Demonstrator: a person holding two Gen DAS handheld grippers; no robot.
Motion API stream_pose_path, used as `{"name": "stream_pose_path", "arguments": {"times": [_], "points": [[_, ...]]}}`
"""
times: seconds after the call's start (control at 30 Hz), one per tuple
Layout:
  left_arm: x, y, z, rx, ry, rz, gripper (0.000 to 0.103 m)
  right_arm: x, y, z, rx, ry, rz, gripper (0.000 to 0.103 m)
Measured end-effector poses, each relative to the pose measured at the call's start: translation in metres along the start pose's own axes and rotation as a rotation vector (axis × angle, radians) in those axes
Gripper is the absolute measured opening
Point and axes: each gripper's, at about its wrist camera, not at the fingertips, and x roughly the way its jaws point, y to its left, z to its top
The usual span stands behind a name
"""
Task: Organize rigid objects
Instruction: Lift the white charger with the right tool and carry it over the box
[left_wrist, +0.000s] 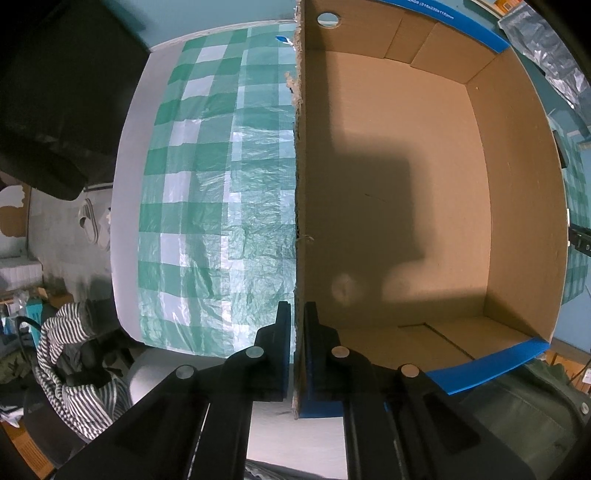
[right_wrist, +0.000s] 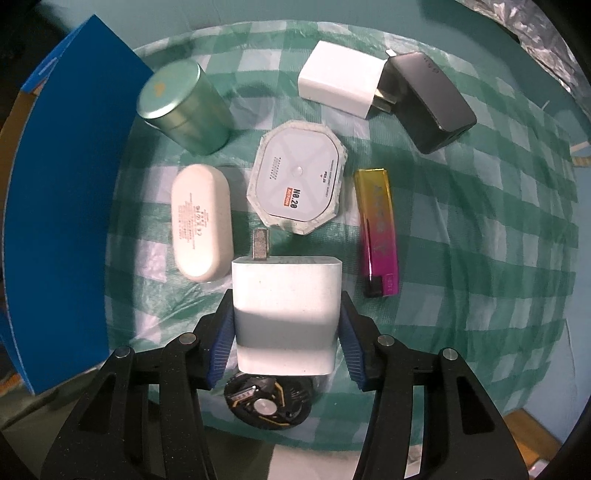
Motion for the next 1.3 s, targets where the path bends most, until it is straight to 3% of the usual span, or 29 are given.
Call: {"name": "stream_pose_path", "arguments": {"times": [0.63,0.73,1.3], "points": [[-0.008,0.002,-0.004,0.019,-0.027,0.010,0.005,-0.086,0.019,0.016,-0.038,-0.056,0.038,0.052],[-0.008,0.004,-0.004,0.018,-0.030,0.008,0.005,-0.105,0.016,-0.004,-0.056,-0.065,0.045,0.052],[-0.011,0.005,-0.005,0.022,-0.039,0.001,0.004,-0.123,0.080,0.038,-0.202,-0.106,0.039,0.052]]}}
